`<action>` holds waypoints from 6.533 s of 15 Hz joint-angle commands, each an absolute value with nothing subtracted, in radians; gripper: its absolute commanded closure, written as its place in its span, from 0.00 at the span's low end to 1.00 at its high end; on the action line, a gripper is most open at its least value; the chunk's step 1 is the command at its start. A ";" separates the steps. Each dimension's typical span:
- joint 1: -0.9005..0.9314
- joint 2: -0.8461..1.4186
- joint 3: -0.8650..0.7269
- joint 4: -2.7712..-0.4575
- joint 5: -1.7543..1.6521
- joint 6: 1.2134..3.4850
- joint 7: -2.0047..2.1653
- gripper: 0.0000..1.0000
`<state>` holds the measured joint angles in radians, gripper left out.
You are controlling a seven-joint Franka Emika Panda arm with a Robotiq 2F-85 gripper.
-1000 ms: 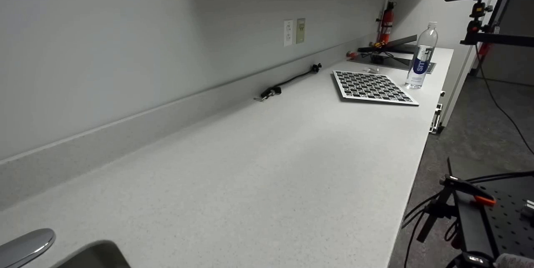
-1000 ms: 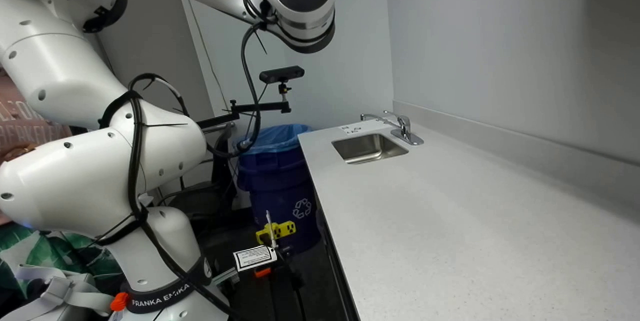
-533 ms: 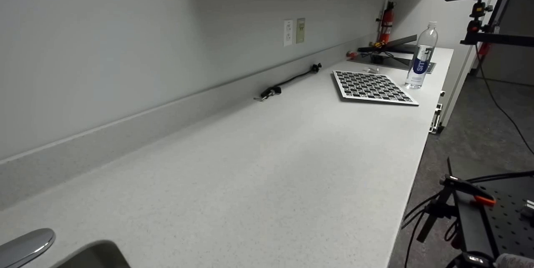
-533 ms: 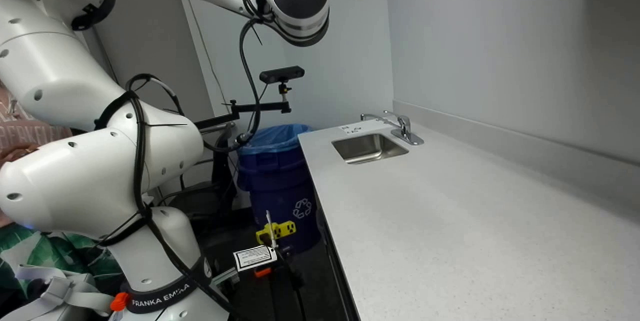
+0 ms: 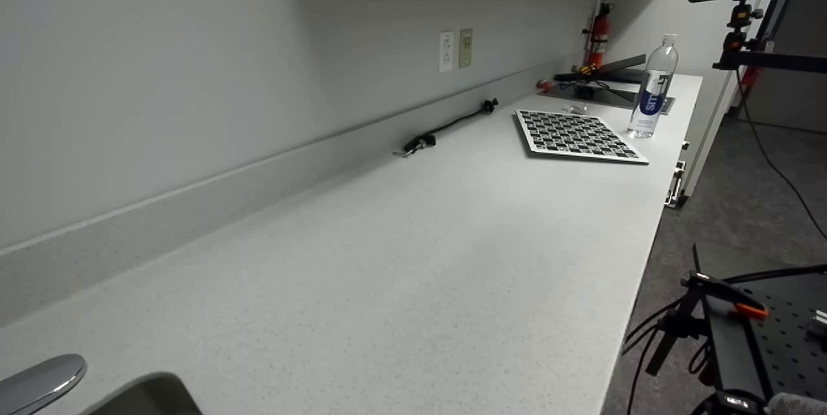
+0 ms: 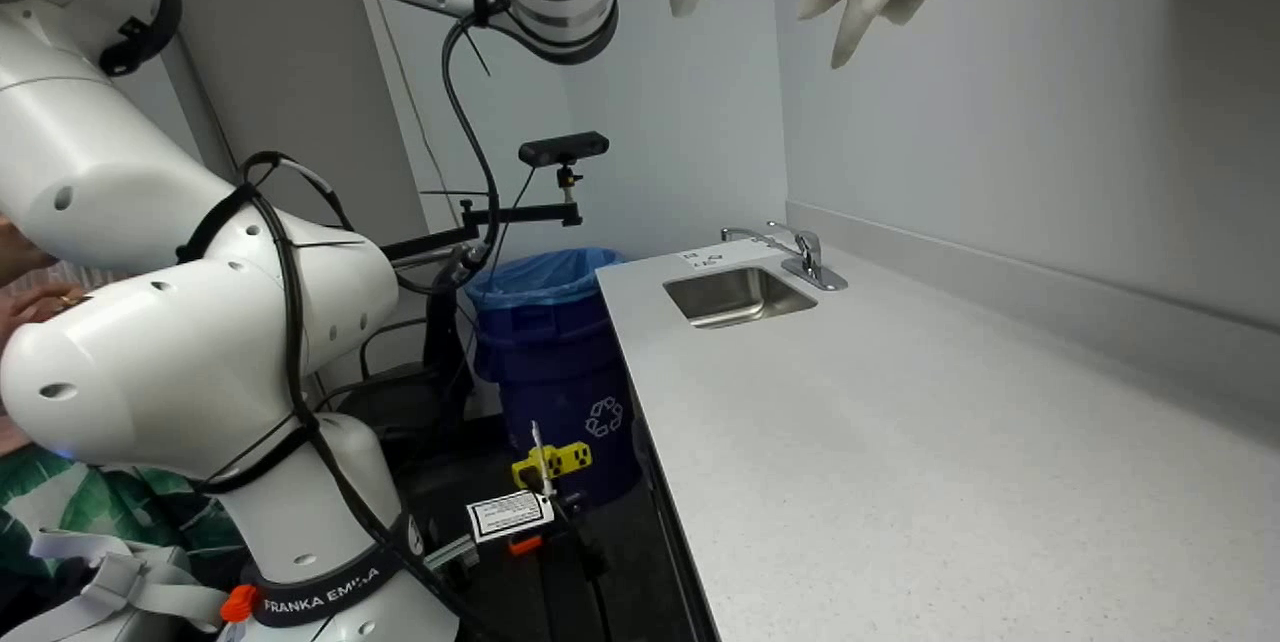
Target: Wipe the counter top using the cloth
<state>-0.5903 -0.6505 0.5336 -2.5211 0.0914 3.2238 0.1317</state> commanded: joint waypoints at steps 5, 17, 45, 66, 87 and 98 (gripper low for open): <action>-0.284 -0.647 0.287 -2.463 0.017 2.646 0.148 0.98; -0.154 -0.248 -0.019 -2.325 -0.042 2.490 0.002 0.98; -0.186 -0.036 -0.183 -2.309 0.017 2.679 0.025 0.98; -0.268 0.137 -0.357 -2.435 -0.005 2.694 0.374 0.98; -0.313 0.127 -0.393 -2.352 -0.185 2.489 0.262 0.98; -0.357 0.280 -0.384 -2.352 -0.036 2.643 0.190 0.98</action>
